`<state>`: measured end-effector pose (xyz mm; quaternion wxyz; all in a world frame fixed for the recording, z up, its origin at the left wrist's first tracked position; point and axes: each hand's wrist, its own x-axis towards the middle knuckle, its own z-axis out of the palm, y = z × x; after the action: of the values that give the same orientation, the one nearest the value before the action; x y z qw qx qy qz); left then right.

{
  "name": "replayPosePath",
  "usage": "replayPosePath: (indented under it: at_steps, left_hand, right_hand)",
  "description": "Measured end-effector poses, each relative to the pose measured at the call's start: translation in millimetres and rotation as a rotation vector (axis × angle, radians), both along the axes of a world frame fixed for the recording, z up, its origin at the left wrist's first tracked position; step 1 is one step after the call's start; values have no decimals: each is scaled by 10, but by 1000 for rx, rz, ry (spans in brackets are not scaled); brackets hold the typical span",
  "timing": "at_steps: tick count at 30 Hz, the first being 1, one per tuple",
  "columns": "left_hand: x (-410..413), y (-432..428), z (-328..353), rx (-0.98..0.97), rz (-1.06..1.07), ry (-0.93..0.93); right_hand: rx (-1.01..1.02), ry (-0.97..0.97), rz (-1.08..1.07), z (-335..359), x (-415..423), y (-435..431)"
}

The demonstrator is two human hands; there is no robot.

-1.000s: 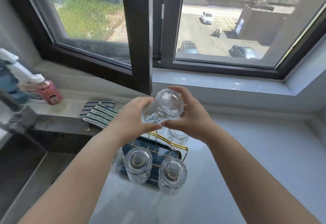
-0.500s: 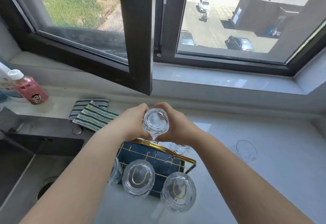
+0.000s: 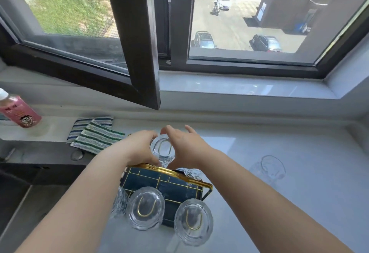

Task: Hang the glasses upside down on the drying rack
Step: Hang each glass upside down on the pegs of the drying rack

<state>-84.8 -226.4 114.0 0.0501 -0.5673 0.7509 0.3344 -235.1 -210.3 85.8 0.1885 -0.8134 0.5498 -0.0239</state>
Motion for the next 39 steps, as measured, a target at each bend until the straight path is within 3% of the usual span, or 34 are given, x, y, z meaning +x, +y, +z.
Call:
replayPosePath:
  at_steps: [9,14,16,18,21,26,31,39]
  left_hand:
    - [-62,89,78,7,103,-11]
    - [-298,318,299,-226,138,-44]
    - [-544,496,375,-382,136,116]
    - [-888,710,379,-420,102,366]
    - [-1463,999,168,-298,46,577]
    - [-2292,1274,-476,5,208,652]
    - [-2670,1237,-955,128,379,626]
    - [-2850,965,-1225,96,309,632]
  right_hand:
    - [80,-72,-9,146,4,60]
    - [55,-341,-113,332,-295,287]
    - [33,-486,-210,366,-566,467]
    - [-24,-587,-330,331,-934,684]
    - [-94,-630,-555,111,-1591,1051]
    - [18,-654,-874,-461,-2326,1522]
    - [175,-761,-903,-917,-2517,1529]
    - [188,-887,-820,-1201,-2484,1228]
